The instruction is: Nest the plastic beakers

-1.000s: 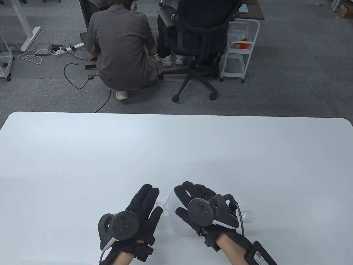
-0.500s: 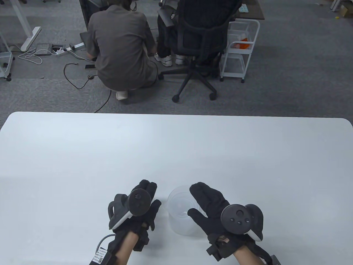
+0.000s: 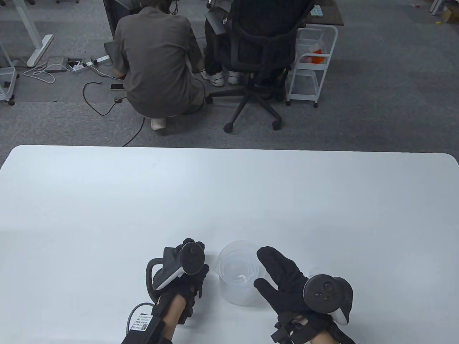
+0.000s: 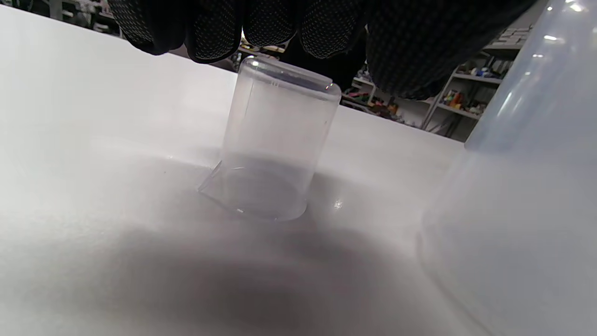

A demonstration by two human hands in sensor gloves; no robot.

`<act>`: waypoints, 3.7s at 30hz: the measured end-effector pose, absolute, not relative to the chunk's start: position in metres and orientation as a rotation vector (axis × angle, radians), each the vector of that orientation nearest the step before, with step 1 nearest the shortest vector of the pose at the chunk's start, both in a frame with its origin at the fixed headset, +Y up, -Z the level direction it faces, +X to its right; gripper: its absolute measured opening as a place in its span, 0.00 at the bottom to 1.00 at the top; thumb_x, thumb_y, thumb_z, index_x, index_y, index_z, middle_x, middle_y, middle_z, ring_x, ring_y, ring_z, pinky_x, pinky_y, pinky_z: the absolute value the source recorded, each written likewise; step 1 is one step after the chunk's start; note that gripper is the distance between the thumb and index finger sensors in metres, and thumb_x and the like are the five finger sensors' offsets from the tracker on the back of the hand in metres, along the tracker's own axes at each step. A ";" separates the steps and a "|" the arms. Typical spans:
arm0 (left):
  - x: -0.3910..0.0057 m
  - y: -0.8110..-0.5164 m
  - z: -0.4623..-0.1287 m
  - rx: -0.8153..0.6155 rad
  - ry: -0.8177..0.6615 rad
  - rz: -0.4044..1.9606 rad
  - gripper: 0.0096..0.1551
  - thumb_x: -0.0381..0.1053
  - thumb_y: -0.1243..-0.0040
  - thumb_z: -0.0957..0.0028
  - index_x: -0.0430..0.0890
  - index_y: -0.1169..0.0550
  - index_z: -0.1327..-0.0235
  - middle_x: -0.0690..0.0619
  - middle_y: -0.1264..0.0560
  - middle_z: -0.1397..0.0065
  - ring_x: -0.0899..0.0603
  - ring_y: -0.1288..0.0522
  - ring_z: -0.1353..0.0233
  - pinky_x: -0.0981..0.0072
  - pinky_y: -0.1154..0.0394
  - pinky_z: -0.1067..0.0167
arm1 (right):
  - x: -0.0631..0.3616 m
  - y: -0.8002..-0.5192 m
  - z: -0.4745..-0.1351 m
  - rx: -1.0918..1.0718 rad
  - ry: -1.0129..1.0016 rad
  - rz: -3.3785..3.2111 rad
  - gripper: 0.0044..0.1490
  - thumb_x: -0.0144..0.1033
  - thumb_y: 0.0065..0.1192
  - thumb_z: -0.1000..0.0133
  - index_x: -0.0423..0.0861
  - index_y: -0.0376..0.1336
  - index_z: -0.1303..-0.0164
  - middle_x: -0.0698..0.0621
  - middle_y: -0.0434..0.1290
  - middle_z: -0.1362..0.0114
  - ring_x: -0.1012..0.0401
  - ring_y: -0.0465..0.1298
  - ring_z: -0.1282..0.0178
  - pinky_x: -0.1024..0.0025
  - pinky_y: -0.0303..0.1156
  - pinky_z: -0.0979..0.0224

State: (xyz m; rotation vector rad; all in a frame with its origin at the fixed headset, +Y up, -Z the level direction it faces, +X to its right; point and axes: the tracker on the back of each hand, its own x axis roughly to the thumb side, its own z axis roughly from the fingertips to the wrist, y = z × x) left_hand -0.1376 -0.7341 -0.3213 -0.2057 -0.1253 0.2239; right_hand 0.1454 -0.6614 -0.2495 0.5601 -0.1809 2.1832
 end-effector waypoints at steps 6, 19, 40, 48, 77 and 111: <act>-0.139 -0.741 -0.322 -0.209 -0.115 0.228 0.38 0.57 0.40 0.50 0.48 0.36 0.27 0.42 0.44 0.19 0.30 0.35 0.23 0.42 0.32 0.32 | 0.146 -0.663 -0.250 0.556 -0.181 2.171 0.46 0.58 0.58 0.45 0.43 0.52 0.24 0.38 0.58 0.17 0.39 0.63 0.23 0.41 0.61 0.29; -0.137 -0.746 -0.324 -0.152 -0.118 0.206 0.37 0.52 0.39 0.51 0.47 0.36 0.28 0.43 0.39 0.22 0.33 0.29 0.27 0.47 0.28 0.34 | 0.146 -0.664 -0.250 0.552 -0.189 2.188 0.46 0.58 0.58 0.45 0.43 0.52 0.24 0.38 0.58 0.17 0.38 0.63 0.23 0.41 0.61 0.28; -0.176 -0.681 -0.293 0.252 -0.101 0.688 0.36 0.52 0.41 0.50 0.46 0.35 0.28 0.42 0.39 0.23 0.33 0.28 0.28 0.50 0.27 0.35 | 0.127 -0.647 -0.248 0.619 -0.353 2.379 0.45 0.57 0.59 0.45 0.45 0.51 0.24 0.39 0.57 0.16 0.39 0.62 0.22 0.42 0.61 0.27; -0.165 -0.654 -0.272 0.316 -0.223 1.030 0.36 0.52 0.42 0.49 0.46 0.36 0.27 0.41 0.39 0.22 0.33 0.28 0.28 0.50 0.27 0.34 | 0.116 -0.636 -0.253 0.646 -0.344 2.336 0.46 0.56 0.60 0.45 0.44 0.50 0.23 0.39 0.56 0.16 0.39 0.62 0.22 0.42 0.61 0.27; -0.129 -0.675 -0.265 -0.068 -0.460 1.660 0.36 0.53 0.48 0.45 0.45 0.41 0.25 0.40 0.44 0.21 0.33 0.31 0.25 0.51 0.29 0.32 | 0.089 -0.634 -0.256 0.672 -0.347 2.147 0.45 0.52 0.58 0.44 0.41 0.48 0.24 0.40 0.61 0.20 0.43 0.68 0.27 0.45 0.65 0.30; -0.153 -0.681 -0.262 0.327 -0.325 0.910 0.37 0.60 0.48 0.47 0.46 0.35 0.27 0.41 0.42 0.20 0.28 0.36 0.23 0.38 0.35 0.32 | 0.058 -0.642 -0.278 0.848 -0.105 2.954 0.42 0.50 0.63 0.46 0.43 0.55 0.25 0.40 0.62 0.19 0.44 0.69 0.27 0.46 0.64 0.27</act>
